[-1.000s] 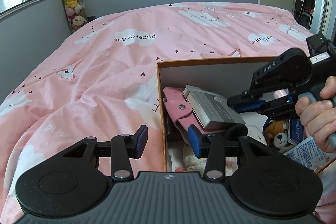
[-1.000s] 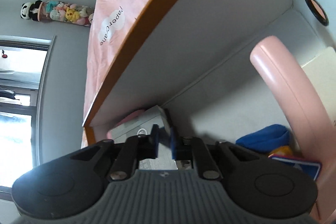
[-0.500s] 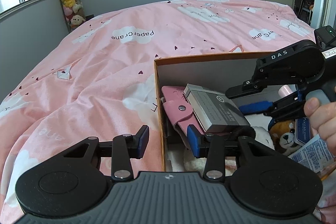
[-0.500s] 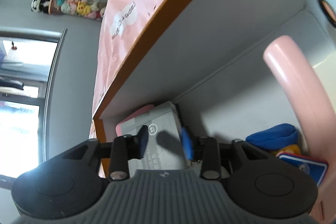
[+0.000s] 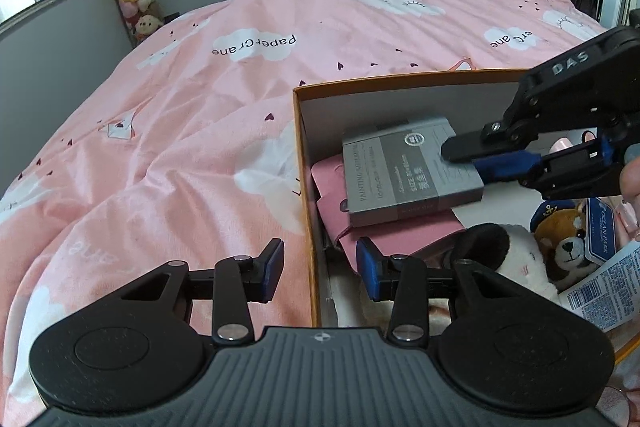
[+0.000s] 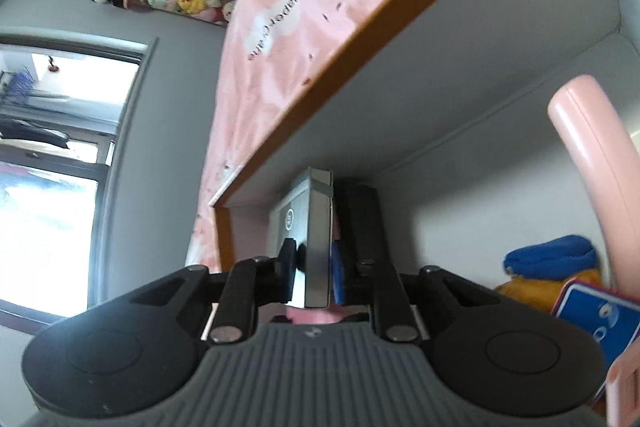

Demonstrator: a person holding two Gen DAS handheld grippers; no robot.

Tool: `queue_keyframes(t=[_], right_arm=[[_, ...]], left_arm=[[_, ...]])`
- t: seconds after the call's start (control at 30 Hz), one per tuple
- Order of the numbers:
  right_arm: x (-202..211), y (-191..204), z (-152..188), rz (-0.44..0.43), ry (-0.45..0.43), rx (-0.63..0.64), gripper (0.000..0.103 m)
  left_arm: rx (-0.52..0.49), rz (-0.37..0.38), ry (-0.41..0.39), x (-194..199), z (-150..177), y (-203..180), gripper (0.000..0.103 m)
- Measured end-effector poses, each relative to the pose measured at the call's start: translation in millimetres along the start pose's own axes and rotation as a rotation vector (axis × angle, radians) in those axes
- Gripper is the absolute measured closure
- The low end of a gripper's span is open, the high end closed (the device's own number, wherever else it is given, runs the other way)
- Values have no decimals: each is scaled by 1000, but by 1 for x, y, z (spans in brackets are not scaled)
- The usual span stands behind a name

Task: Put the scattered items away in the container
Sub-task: 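Lower the pink wallet and the silver box into the shoebox with both tools, then open both tools to release the wallet and silver box, then withdraw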

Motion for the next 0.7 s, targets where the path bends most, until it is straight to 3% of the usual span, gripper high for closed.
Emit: queue_keyframes(t=[0.1, 0.27, 0.37, 0.47, 0.57, 0.63, 0.7], right_arm=[[-1, 1, 1, -72, 32, -61, 87], [-6, 16, 5, -46, 28, 38, 87], [-14, 28, 4, 14, -10, 131, 86], [-21, 29, 0, 153, -51, 250, 81], [-18, 35, 7, 186, -67, 354, 75], [-15, 41, 10, 184, -66, 404, 57], [-9, 47, 16, 192, -65, 495, 56]], left_arm=[[11, 0, -2, 2, 1, 2, 56], [30, 6, -10, 8, 2, 5, 56], [28, 6, -9, 9, 4, 5, 56], [31, 0, -11, 11, 4, 5, 56], [43, 0, -17, 13, 5, 7, 56], [47, -2, -22, 15, 5, 7, 56], [46, 0, -30, 19, 4, 6, 56]])
Point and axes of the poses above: each gripper's, at about its wrist camera, not at the fingertips, and x roughly against the way its jaws point, y to its left, z to its underside, the point moved 9 cm from there along -x, roughly the way its jaws point, and after that the axes turned 12 degrees about z, right-handed, at the moved point
